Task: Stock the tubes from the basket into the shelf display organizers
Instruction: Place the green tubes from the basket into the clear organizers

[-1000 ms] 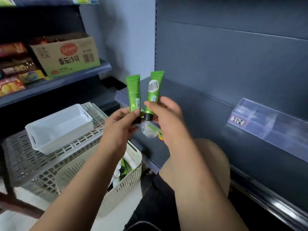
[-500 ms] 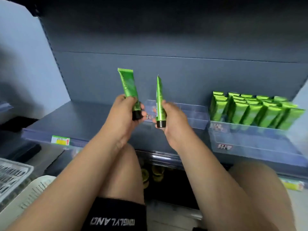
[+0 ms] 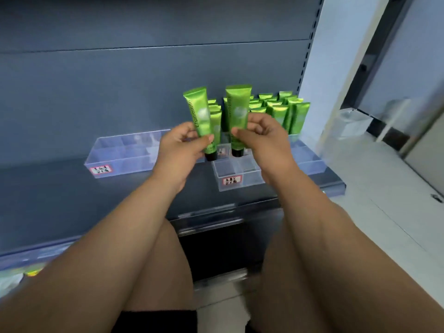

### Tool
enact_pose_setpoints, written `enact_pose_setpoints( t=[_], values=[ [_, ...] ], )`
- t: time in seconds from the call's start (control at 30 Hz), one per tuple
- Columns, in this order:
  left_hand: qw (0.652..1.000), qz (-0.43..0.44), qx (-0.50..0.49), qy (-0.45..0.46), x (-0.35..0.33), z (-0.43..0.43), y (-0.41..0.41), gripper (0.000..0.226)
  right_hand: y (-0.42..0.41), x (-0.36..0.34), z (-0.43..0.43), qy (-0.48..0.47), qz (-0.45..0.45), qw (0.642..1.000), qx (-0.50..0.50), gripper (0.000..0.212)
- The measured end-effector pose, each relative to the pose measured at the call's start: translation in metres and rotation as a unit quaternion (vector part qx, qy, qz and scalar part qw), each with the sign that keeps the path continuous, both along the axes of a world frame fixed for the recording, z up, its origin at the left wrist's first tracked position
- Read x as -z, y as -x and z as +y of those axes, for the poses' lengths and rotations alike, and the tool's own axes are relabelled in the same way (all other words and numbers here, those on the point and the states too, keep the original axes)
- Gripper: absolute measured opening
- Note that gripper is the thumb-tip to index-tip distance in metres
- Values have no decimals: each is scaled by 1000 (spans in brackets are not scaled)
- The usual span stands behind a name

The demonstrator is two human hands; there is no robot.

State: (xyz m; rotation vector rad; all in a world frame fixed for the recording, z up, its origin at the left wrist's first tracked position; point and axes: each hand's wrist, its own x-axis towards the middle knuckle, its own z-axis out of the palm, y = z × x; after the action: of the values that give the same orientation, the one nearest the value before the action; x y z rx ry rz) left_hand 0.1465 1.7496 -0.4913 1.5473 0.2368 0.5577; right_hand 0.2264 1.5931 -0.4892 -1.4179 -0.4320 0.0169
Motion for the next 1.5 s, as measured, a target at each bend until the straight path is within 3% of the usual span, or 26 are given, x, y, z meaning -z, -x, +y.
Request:
enact_pose_setpoints(
  t=[0.23, 0.43, 0.9, 1.17, 1.5],
  values=[
    [996, -24, 5, -87, 20, 7, -53, 27, -61, 9, -17, 97, -22, 992, 72, 34],
    [994, -12, -26, -106, 29, 22, -70, 28, -88, 20, -18, 192, -63, 979, 31, 35],
    [978, 57, -57, -194, 61, 38, -88, 30, -104, 31, -13, 225, -70, 971, 45, 41],
    [971, 68, -51, -222, 64, 36, -95, 30, -107, 37, -7, 349, -133, 925, 76, 41],
    [962, 87, -60, -250, 70, 38, -103, 40, -111, 42, 0, 386, -134, 909, 83, 34]
  ],
)
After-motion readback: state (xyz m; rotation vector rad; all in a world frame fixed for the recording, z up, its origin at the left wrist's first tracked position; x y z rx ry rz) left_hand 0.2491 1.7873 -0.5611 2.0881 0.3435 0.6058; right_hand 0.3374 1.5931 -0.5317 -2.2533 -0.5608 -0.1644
